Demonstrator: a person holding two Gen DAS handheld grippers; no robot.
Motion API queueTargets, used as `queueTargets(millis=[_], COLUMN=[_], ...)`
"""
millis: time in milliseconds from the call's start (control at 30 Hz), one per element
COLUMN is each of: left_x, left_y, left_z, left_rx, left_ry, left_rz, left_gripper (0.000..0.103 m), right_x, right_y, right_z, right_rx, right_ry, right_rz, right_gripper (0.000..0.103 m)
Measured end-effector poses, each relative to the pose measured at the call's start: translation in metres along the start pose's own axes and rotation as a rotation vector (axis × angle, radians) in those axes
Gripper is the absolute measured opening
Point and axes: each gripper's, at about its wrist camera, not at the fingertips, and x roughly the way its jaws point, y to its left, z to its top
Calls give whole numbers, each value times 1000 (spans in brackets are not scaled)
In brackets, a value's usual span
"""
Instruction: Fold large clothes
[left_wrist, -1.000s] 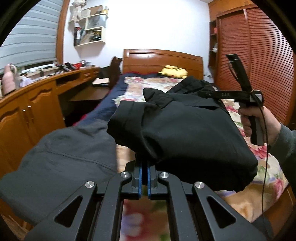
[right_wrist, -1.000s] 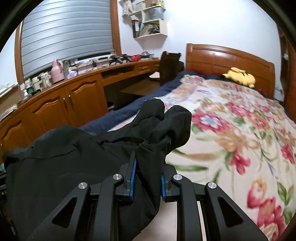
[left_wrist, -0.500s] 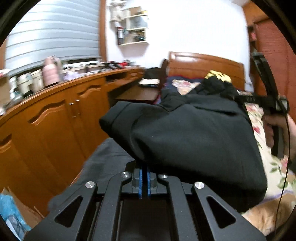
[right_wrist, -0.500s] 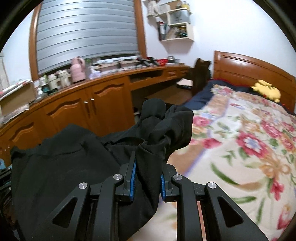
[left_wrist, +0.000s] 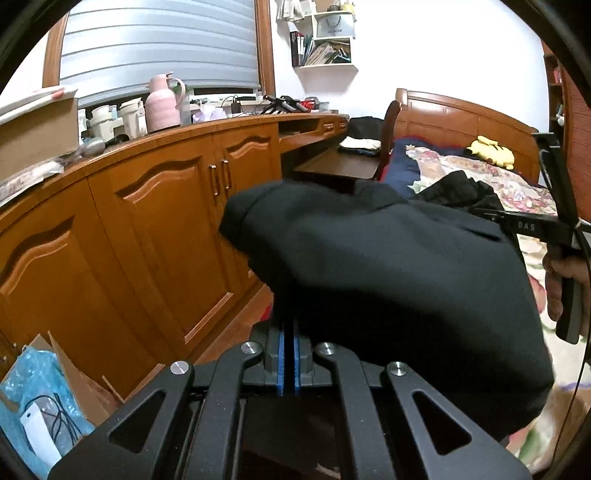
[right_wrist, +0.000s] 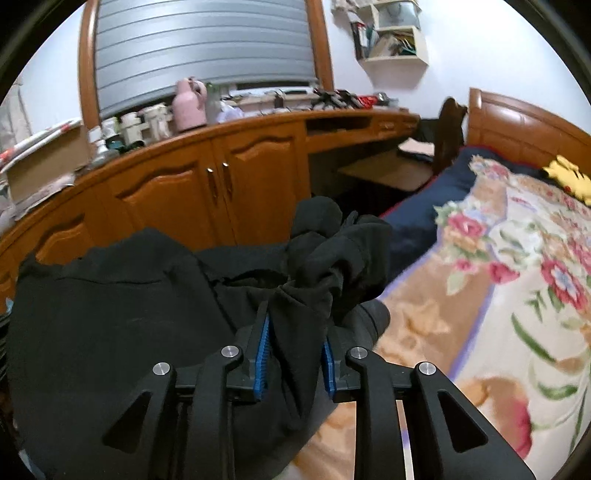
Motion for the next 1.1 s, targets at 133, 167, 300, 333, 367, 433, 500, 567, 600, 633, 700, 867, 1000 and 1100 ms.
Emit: queueTargets(millis=[133,167,300,333,367,433,500,567,600,633,700,867,1000,1100], left_x=[-5,-10,-37,-41,-52,-63,-68,-66,-63,-59,-45,-11,11,23], left_y=[-2,-4,-6,-5,-7,-10,-18,-30,-34,-39,-47,-44,-35,-31], left_z=[0,0,9,11,16,22,31,40,43,47,51,44,26,14], left_rx=[17,26,34,32,31,26,36,51,55,61,70,34,11,-13], left_ry=[-8,-11,-81,-96,-121,-159,-182,-175,-171,-160,-128,-28,40,70], left_rz=[30,41,47,46,41,30,27,8,1,-3,-3,26,48,53], left_gripper=[7,10,47,53,66,80,80,80,80,80,80,80,80,80], right_x=[8,5,-10,-15,-15,-25,-34,-46,-50,-53,-70,-117,-145,-159], right_y=[-19,-24,-33,-36,-24,-22,-15,-14,-13,-12,-7,1,-1,-2], right_z=[-4,-5,-6,-8,-9,-19,-33,-44,-49,-53,-59,-68,-77,-87], right_rx=[2,2,-10,-18,-22,-19,-28,-48,-63,-73,-86,-101,-102,-109], right_ry=[60,58,18,6,-3,-12,-9,-17,-14,-10,-7,-23,-49,-59], right_rz=[-20,-24,-10,-8,-7,5,2,-7,-12,-17,-23,-15,-14,-26], right_gripper=[40,48,60,60,60,60,60,60,60,60,60,60,60,60])
